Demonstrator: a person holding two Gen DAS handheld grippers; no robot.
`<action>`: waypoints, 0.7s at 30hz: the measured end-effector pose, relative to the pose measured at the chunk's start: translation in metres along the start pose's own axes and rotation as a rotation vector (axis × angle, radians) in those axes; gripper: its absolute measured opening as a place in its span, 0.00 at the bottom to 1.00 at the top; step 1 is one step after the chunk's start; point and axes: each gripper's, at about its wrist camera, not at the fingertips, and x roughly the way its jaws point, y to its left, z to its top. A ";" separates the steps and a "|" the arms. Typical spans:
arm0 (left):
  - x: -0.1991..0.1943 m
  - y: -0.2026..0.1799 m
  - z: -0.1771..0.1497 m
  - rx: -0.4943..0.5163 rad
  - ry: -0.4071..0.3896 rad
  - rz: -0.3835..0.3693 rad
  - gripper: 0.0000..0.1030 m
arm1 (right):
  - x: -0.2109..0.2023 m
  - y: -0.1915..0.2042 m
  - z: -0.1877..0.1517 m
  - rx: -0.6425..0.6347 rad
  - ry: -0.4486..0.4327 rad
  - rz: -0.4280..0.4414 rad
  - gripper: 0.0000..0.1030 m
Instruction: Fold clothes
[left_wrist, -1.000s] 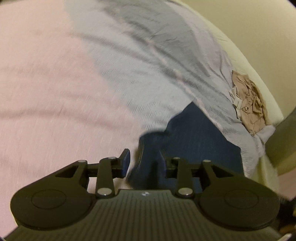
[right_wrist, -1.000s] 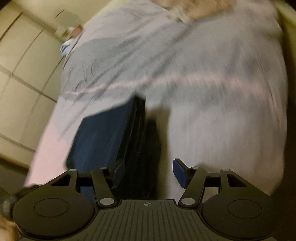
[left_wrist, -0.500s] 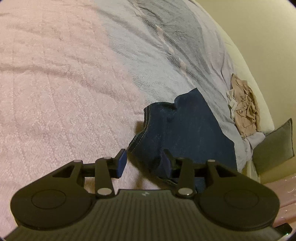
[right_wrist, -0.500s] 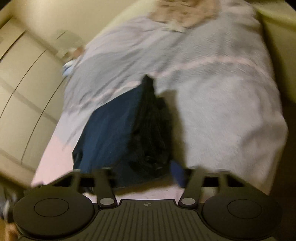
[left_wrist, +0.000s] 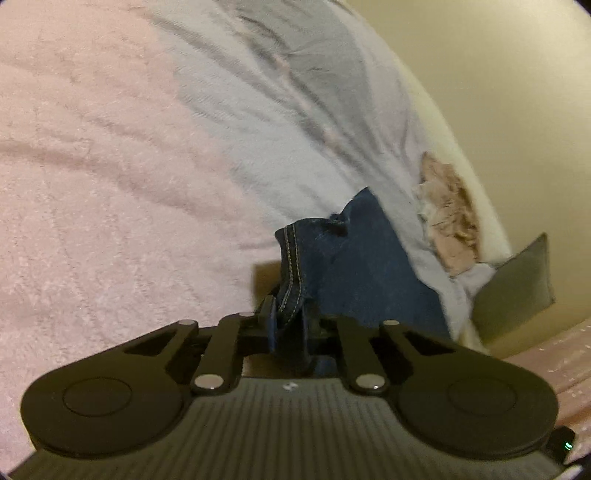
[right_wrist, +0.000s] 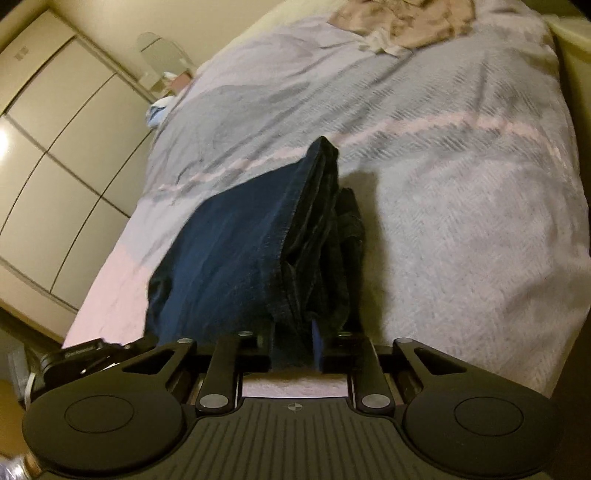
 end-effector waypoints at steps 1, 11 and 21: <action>0.002 0.000 -0.003 0.021 0.008 0.014 0.09 | 0.001 -0.004 0.000 0.021 0.011 -0.011 0.15; 0.005 -0.003 -0.005 0.092 0.072 0.087 0.13 | 0.008 -0.015 -0.005 0.018 0.131 -0.077 0.15; -0.022 -0.055 0.021 0.369 0.010 0.147 0.10 | -0.024 0.042 0.034 -0.178 -0.045 -0.271 0.15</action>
